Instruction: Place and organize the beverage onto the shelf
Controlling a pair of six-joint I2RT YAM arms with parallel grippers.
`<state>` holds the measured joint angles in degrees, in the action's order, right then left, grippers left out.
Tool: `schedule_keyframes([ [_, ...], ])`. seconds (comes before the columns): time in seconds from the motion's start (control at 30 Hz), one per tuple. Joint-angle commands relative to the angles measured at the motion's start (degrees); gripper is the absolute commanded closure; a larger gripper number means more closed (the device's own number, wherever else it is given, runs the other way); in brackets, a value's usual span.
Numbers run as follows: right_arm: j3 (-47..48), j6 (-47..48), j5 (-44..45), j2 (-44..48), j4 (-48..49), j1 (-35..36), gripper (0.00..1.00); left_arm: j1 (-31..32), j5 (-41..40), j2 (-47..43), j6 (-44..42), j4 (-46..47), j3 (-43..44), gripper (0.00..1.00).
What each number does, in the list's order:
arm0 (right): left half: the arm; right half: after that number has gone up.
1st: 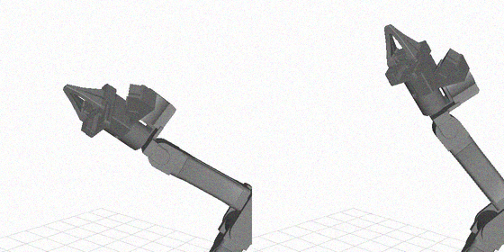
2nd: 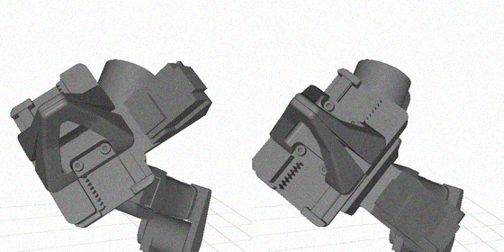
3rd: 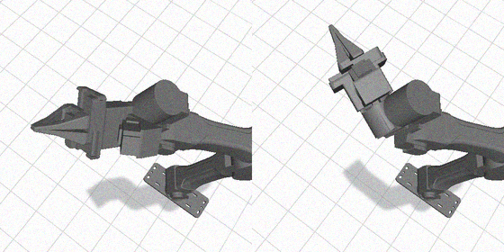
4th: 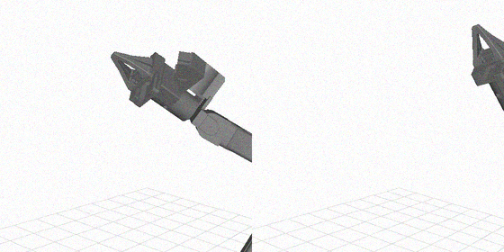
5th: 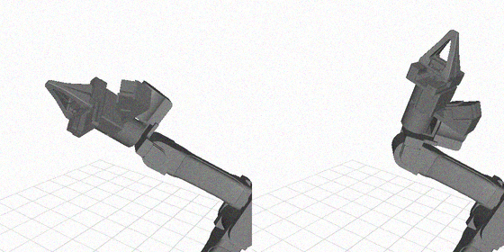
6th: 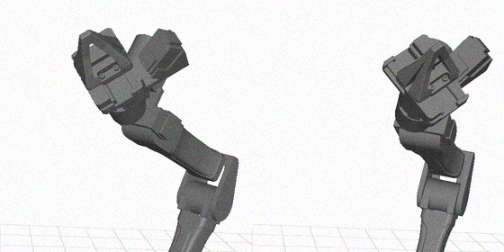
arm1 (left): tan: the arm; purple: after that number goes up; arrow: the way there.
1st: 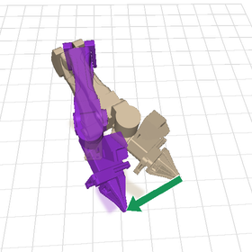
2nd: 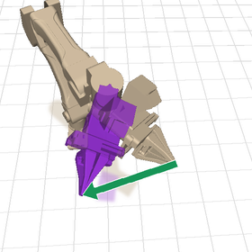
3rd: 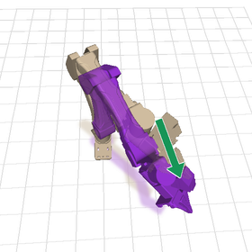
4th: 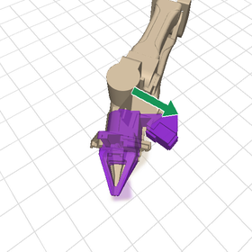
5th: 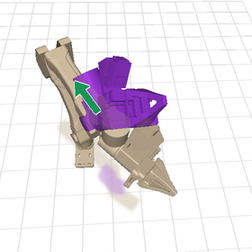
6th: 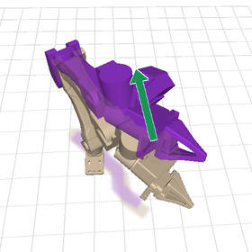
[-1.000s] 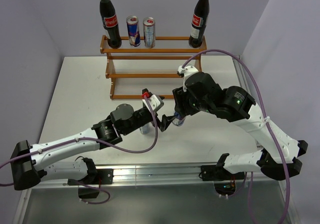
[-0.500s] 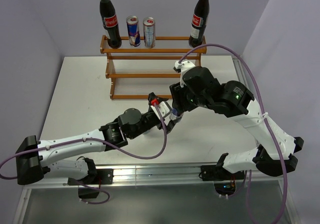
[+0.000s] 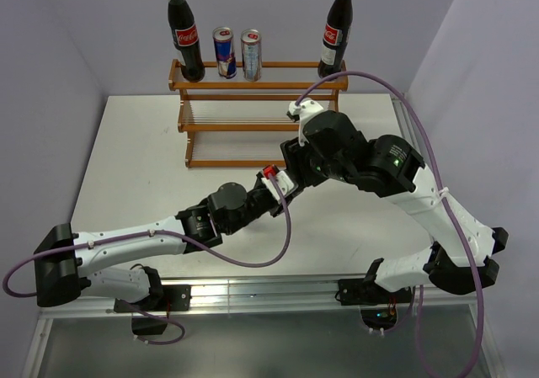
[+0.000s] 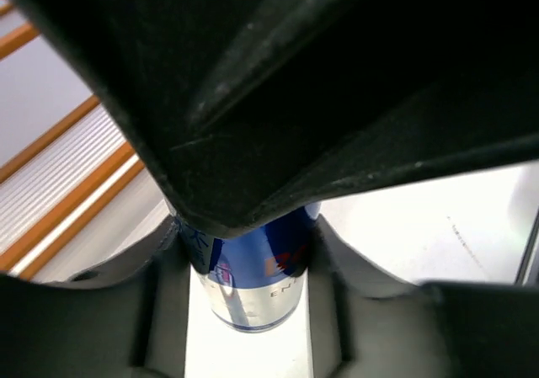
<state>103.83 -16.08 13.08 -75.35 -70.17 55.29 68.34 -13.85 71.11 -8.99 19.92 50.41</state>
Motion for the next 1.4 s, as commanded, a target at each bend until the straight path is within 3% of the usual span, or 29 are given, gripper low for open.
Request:
schedule_keyframes([
  [0.0,0.3,-0.3,-1.7,0.6,4.9,1.4,0.95,0.2,-1.4,-0.6,0.6,4.2,2.4,0.72],
  [0.03,0.1,-0.4,-1.6,1.2,5.5,1.4,0.89,0.4,-1.5,-0.7,0.8,4.4,2.5,0.82],
  [0.07,-0.6,-0.4,-1.8,1.6,6.1,1.5,0.86,0.4,-1.7,-0.8,1.1,4.5,2.6,0.99],
  [0.1,-1.0,-0.7,-2.0,1.9,7.5,1.5,0.82,0.3,-2.1,-1.1,1.8,4.9,2.5,1.00],
  [0.17,-2.6,-1.1,-2.6,3.4,9.1,1.5,0.63,0.4,-2.4,-1.5,2.6,6.1,2.1,1.00],
  [0.2,-3.2,-1.4,-3.1,4.4,10.7,1.4,0.47,0.4,-2.3,-1.9,2.9,6.4,1.8,1.00],
  [0.3,-5.1,-2.5,-4.0,5.9,13.5,1.5,0.29,0.4,-2.2,-2.6,3.7,7.8,1.4,1.00],
  [0.37,-5.4,-2.9,-3.9,6.3,14.1,1.4,0.26,0.4,-2.8,-2.6,4.3,8.2,1.4,0.99],
  [0.5,-5.0,-4.2,-2.1,7.6,15.3,1.2,0.10,0.1,-3.5,-2.7,4.8,8.9,1.4,1.00],
  [0.83,-5.3,-7.5,2.6,12.9,18.9,-0.3,0.08,-3.5,-4.2,-3.0,7.1,10.4,1.2,1.00],
  [0.97,-6.7,-8.3,8.5,15.8,18.8,-0.4,0.08,-4.7,-6.2,-3.0,8.6,10.4,2.1,1.00],
  [1.13,-14.3,-9.7,14.6,24.1,21.1,-0.7,0.05,-7.4,-13.6,1.2,12.9,5.9,10.6,1.00],
  [1.37,-24.8,-11.8,18.8,32.0,25.3,-1.0,0.03,-12.8,-22.1,13.6,17.4,-1.4,25.9,0.99],
])
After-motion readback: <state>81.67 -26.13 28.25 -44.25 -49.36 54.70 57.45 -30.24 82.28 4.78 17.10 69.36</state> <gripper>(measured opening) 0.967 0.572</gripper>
